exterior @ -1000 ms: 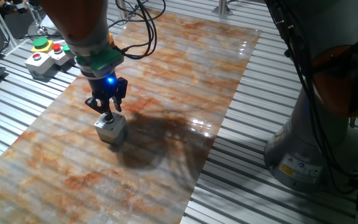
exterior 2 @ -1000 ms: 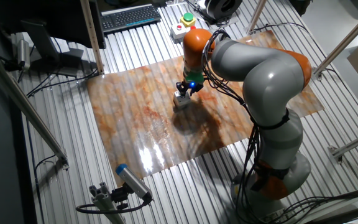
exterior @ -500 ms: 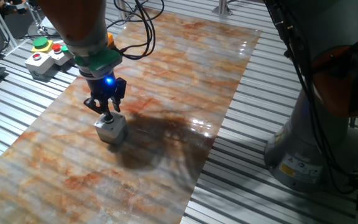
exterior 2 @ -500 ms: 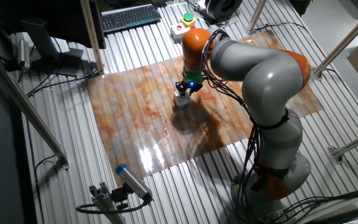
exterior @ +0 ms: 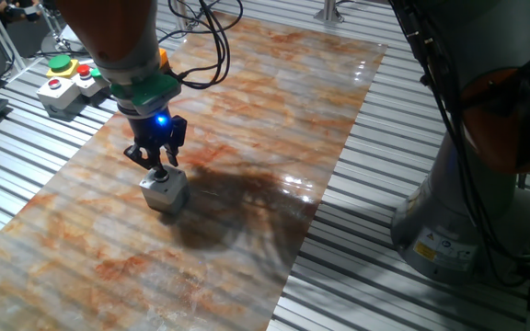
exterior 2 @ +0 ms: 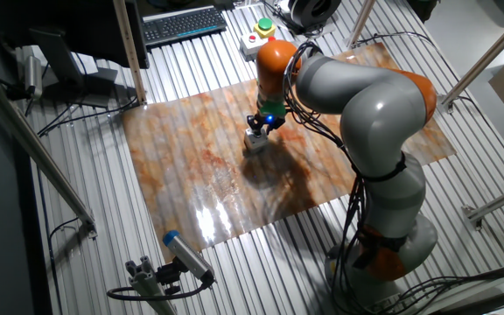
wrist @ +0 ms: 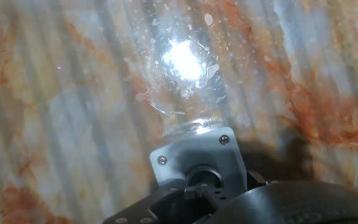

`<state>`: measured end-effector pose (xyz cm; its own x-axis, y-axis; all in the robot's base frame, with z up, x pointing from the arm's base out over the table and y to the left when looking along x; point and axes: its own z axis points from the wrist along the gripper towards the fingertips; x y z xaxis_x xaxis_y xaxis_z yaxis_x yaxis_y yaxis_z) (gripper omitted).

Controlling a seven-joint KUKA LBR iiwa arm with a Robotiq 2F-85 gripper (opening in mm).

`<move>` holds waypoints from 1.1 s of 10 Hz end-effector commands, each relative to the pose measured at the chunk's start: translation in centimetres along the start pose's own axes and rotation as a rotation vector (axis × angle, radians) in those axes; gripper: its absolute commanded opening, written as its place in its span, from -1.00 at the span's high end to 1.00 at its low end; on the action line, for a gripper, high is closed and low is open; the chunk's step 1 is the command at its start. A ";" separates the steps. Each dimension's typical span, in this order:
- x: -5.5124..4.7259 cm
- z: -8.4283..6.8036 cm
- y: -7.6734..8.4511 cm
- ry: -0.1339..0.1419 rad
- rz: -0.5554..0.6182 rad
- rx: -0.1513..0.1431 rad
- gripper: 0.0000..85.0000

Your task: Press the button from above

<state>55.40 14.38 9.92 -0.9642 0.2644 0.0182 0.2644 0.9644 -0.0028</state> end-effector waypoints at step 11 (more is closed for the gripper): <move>0.2 -0.7 0.0 0.008 -0.001 -0.002 0.20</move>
<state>55.14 14.45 10.57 -0.9644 0.2629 0.0278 0.2630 0.9648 -0.0020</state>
